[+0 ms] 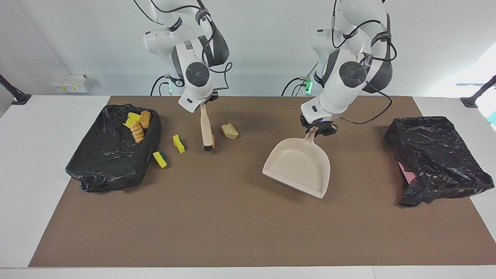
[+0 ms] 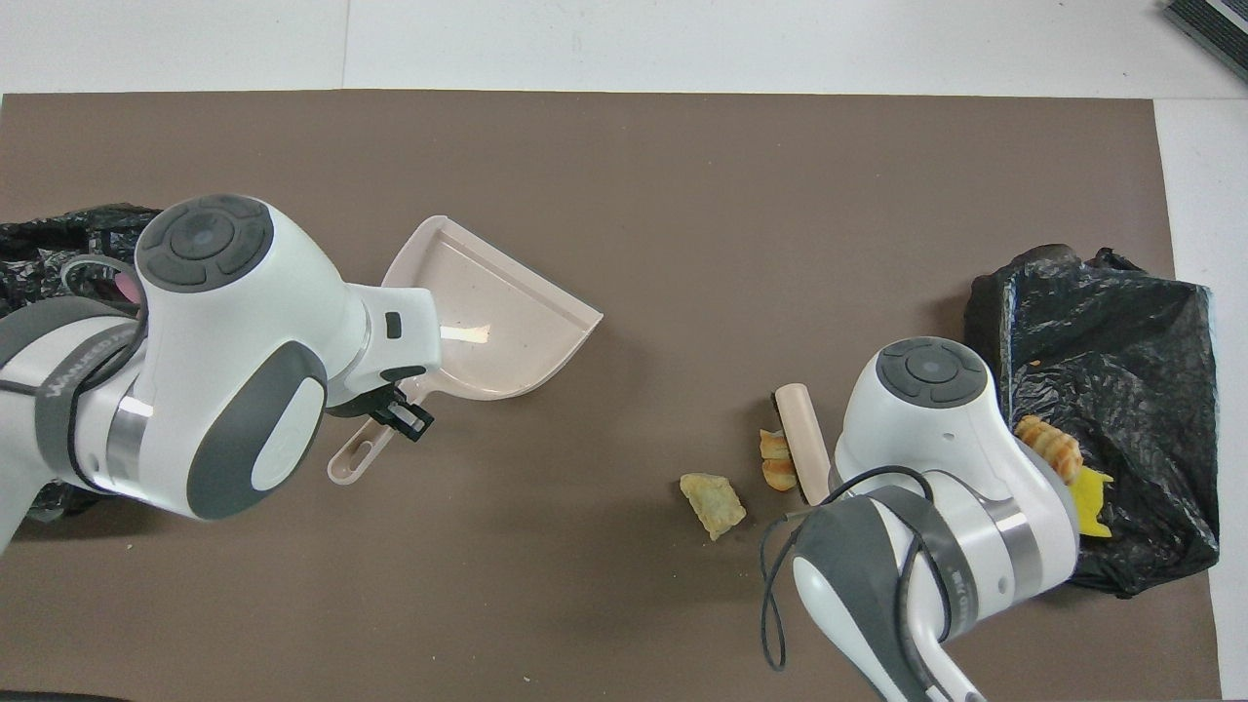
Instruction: Sweep and dump trash in bin
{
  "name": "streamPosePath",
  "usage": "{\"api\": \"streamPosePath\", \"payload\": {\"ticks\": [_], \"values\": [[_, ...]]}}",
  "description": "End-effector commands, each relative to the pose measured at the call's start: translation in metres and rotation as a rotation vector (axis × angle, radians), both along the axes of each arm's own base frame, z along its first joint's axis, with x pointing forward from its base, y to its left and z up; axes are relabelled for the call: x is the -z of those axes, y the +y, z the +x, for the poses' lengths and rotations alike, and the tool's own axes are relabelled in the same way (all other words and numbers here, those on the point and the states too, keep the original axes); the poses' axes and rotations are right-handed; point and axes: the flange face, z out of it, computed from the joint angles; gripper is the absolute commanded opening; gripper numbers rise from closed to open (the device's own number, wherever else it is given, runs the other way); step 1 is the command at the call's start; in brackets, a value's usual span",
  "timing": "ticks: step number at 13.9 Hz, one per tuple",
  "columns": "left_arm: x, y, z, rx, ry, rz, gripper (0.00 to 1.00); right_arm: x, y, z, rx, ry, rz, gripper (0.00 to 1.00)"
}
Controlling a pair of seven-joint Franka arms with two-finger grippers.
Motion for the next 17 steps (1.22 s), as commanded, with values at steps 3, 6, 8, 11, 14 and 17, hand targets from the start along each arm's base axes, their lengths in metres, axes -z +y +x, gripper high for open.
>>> {"api": "streamPosePath", "payload": {"ticks": [3, 6, 8, 11, 14, 17], "values": [[0.008, 0.008, -0.067, 0.201, -0.025, 0.074, 0.00, 0.001, -0.004, 0.001, -0.035, -0.021, 0.007, 0.00], [0.022, 0.011, -0.102, 0.283, -0.018, 0.076, 0.00, 0.002, -0.004, 0.001, -0.035, -0.019, 0.007, 0.00], [0.029, 0.016, -0.113, 0.422, 0.004, 0.057, 0.00, 0.001, -0.004, 0.001, -0.035, -0.021, 0.007, 0.00], [0.046, 0.003, -0.128, 0.577, 0.034, 0.041, 0.00, 0.001, -0.004, 0.001, -0.035, -0.021, 0.007, 0.00], [0.067, -0.038, -0.150, 0.725, 0.020, 0.103, 0.00, 0.001, -0.004, 0.001, -0.035, -0.020, 0.007, 0.00], [0.070, -0.057, -0.166, 0.778, 0.018, 0.137, 0.00, 0.001, -0.004, 0.001, -0.035, -0.020, 0.007, 0.00]]}}
